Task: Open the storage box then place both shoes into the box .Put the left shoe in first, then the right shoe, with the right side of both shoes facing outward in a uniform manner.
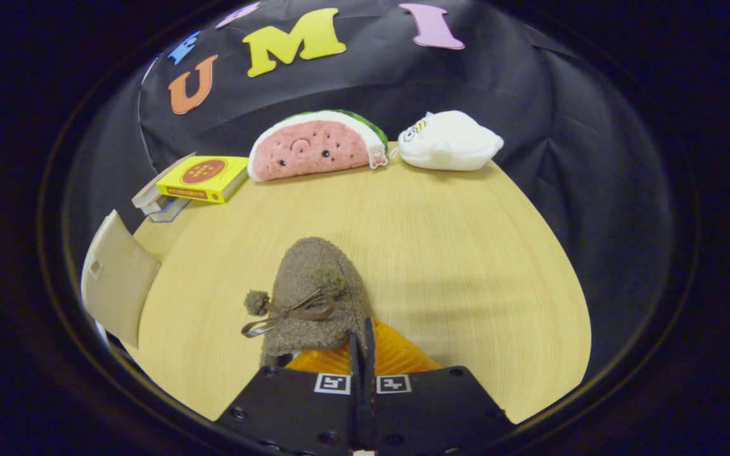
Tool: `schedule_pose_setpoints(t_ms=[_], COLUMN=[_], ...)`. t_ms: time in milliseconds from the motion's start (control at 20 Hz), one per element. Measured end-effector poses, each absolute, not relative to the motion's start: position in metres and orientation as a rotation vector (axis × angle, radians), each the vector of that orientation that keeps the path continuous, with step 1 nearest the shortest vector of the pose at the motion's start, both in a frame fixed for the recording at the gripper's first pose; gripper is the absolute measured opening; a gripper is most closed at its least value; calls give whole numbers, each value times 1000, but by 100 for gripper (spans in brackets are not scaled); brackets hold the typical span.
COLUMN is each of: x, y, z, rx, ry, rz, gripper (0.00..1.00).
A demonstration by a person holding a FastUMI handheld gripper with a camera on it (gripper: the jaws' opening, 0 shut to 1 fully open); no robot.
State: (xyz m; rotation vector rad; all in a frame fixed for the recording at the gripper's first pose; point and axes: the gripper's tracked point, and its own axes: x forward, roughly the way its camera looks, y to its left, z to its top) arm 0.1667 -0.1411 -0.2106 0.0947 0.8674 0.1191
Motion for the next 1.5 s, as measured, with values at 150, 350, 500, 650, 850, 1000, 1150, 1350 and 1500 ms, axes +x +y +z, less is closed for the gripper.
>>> schedule_pose_setpoints(t_ms=[150,350,500,650,850,1000,1150,1350,1500], x=[159,152,144,137,124,117,111,104,99], y=[-119,-87,-49,-5,73,129,183,244,278], z=[-196,-155,-124,-92,-60,-37,-17,-6,-11], rx=[208,237,273,281,285,336,382,374,338], ry=[884,836,827,800,792,775,763,745,722], rz=[114,76,82,87,146,170,185,188,163], gripper=[0,0,0,0,0,0,0,0,0])
